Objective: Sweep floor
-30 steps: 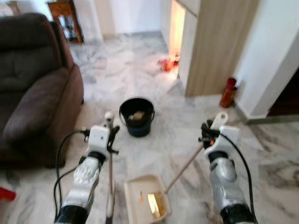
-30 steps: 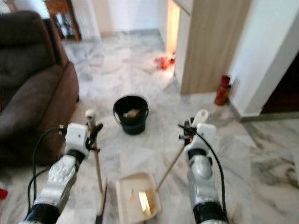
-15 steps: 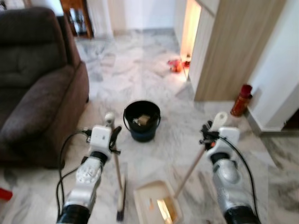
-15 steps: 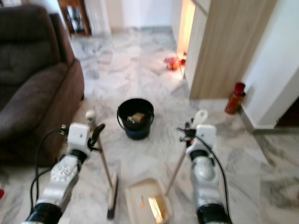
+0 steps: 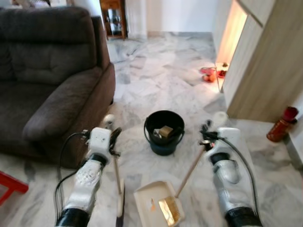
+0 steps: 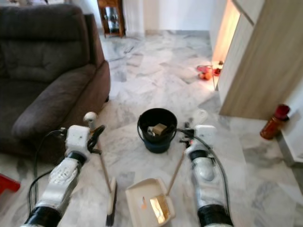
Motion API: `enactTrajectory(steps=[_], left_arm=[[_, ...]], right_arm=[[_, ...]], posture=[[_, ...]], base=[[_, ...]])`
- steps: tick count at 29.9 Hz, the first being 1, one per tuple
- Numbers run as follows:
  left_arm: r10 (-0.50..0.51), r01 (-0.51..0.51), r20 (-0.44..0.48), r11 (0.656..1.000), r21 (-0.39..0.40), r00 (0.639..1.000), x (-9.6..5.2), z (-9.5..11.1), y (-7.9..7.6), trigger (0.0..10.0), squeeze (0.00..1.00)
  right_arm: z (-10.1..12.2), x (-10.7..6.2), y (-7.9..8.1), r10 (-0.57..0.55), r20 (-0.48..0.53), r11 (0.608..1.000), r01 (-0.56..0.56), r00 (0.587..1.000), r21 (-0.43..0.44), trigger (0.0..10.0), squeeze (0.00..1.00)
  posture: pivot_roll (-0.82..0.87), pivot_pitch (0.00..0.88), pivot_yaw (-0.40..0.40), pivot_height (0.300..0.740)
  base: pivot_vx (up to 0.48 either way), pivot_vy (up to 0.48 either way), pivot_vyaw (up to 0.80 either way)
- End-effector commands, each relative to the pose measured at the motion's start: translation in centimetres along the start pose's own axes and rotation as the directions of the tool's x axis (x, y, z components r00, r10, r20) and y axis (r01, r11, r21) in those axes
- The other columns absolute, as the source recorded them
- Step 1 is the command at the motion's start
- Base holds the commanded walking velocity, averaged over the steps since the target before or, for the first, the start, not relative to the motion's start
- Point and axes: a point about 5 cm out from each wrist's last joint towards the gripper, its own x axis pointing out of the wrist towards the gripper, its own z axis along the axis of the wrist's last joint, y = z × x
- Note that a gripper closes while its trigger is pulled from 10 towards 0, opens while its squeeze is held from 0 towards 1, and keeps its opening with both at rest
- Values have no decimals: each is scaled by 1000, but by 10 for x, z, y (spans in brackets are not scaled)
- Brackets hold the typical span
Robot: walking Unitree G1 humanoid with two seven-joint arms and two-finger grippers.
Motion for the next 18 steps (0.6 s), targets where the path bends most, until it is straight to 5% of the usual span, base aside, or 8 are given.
enactTrajectory(steps=[1,11,18], left_arm=[[-6,5,68,1000,13,998,7,16,-1,10000,0],[-6,5,67,1000,15,998,7,16,0,10000,0],[-7,6,66,1000,18,998,7,16,0,10000,0]], right_arm=[[9,2,-4,-15,43,1000,13,999,26,10000,0],[9,2,-3,-22,41,999,21,999,34,10000,0],[9,3,-6,-44,35,998,43,998,53,10000,0]], posture=[[30,0,64,740],[31,0,66,740],[31,0,69,740]], base=[[390,0,0],[388,0,0],[385,0,-686]])
